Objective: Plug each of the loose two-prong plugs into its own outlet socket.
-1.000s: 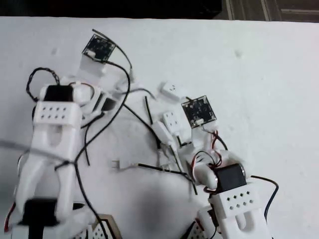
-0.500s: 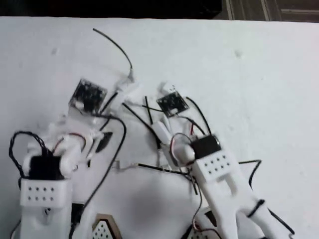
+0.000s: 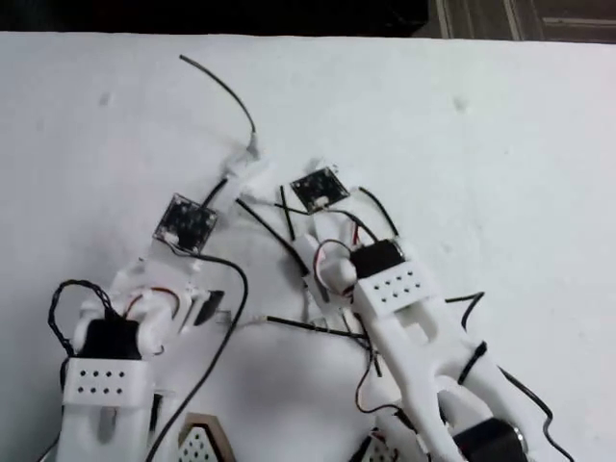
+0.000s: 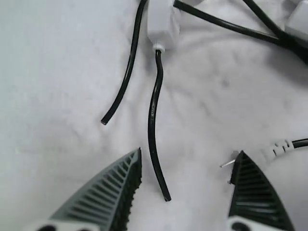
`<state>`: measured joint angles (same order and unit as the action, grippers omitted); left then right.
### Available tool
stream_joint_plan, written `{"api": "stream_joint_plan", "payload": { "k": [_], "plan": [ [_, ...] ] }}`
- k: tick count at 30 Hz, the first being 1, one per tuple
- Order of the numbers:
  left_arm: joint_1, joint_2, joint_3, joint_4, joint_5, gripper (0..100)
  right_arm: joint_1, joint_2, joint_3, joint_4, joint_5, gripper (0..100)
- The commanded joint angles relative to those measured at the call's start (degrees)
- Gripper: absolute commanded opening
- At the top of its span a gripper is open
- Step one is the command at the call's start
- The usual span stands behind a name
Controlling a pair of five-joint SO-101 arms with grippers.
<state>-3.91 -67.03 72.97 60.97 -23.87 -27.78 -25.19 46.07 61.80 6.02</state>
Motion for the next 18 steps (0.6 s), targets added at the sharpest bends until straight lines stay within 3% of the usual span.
{"api": "stream_joint_plan", "payload": {
  "k": [1, 9, 15, 18],
  "plan": [
    [-0.40, -0.92, 5.01, -5.98, 0.62, 30, -0.57, 2.33, -3.78, -2.95, 0.09, 13.1],
    [-0.48, -1.01, 5.89, -6.59, 0.62, 30, -2.68, 6.37, -5.27, -2.07, -0.09, 13.2],
    [-5.41, -1.01, 5.27, -7.03, 1.32, 30, -8.57, 0.48, -8.00, 8.04, -0.97, 13.3],
    [-8.92, -1.01, 4.22, -6.95, 5.19, 30, -11.65, -1.89, -8.18, 9.45, -10.46, 13.3]
  ]
}}
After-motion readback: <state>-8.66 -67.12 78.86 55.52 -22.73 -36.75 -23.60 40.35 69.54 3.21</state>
